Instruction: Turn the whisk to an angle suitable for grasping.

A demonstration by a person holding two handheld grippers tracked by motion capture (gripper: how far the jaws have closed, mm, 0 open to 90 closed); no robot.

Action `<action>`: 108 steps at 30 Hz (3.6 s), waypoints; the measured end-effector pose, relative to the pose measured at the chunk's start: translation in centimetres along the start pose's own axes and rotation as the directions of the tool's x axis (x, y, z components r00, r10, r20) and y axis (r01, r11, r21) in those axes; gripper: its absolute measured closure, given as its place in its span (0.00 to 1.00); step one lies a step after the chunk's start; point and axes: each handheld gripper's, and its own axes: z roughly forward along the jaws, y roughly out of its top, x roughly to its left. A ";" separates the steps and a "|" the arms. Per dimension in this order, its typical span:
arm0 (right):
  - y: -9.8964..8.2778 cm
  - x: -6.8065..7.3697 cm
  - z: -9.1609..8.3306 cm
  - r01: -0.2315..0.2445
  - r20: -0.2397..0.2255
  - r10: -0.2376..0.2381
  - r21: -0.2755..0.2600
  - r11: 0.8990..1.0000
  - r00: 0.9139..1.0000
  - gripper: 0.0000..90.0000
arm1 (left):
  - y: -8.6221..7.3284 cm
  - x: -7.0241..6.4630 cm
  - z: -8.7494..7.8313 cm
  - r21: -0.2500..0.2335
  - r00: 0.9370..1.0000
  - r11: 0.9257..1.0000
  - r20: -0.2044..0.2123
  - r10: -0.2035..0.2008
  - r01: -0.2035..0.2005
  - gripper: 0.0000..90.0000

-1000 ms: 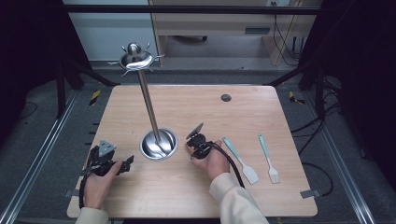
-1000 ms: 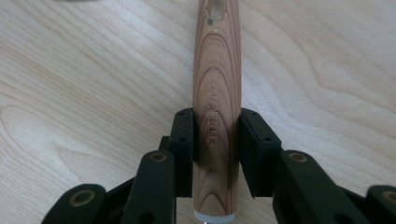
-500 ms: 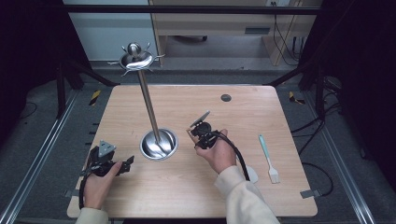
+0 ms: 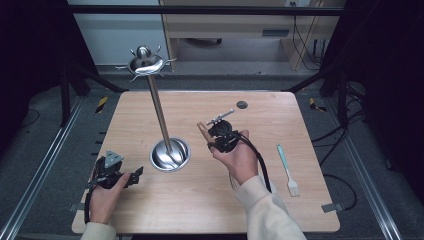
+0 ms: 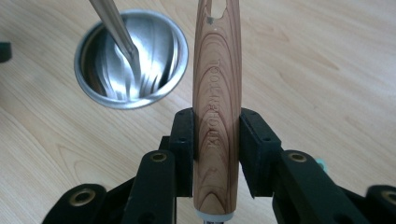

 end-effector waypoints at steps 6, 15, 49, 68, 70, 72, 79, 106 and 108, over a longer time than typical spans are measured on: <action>0.2 0.2 -1.5 -0.003 -0.008 0.002 -0.090 0.996 1.000 0.76 | 0.0 0.0 -0.1 0.000 1.000 1.000 0.002 -0.002 0.002 0.07; 0.8 1.8 -3.4 0.000 -0.024 -0.006 -0.224 0.975 1.000 0.76 | 0.0 0.1 -0.1 -0.007 1.000 1.000 0.001 -0.010 0.010 0.07; 2.9 5.9 -7.4 0.009 -0.080 -0.062 -0.537 0.844 0.995 0.76 | -0.1 0.2 -0.3 -0.008 1.000 1.000 -0.001 -0.011 0.011 0.07; 3.7 5.9 -10.2 0.017 -0.070 -0.075 -0.612 0.791 0.995 0.76 | -0.1 0.2 -0.4 -0.007 1.000 1.000 -0.002 -0.010 0.010 0.07; 3.8 6.0 -10.5 0.020 -0.068 -0.079 -0.620 0.784 0.995 0.76 | -0.1 0.2 -0.4 -0.008 1.000 1.000 -0.001 -0.012 0.012 0.07; 4.0 6.1 -10.7 0.022 -0.068 -0.083 -0.626 0.780 0.994 0.76 | -0.1 0.2 -0.4 -0.008 1.000 1.000 0.000 -0.013 0.013 0.07; 4.3 6.3 -11.3 0.022 -0.070 -0.087 -0.642 0.766 0.994 0.76 | -0.1 0.2 -0.4 -0.012 1.000 1.000 0.000 -0.018 0.018 0.07; 5.1 6.1 -12.3 0.013 -0.077 -0.090 -0.684 0.730 0.993 0.76 | -0.1 0.2 -0.4 -0.011 1.000 1.000 0.000 -0.016 0.016 0.07; 5.2 6.1 -12.3 0.013 -0.079 -0.092 -0.684 0.729 0.993 0.76 | -0.1 0.2 -0.4 -0.011 1.000 1.000 0.000 -0.016 0.016 0.07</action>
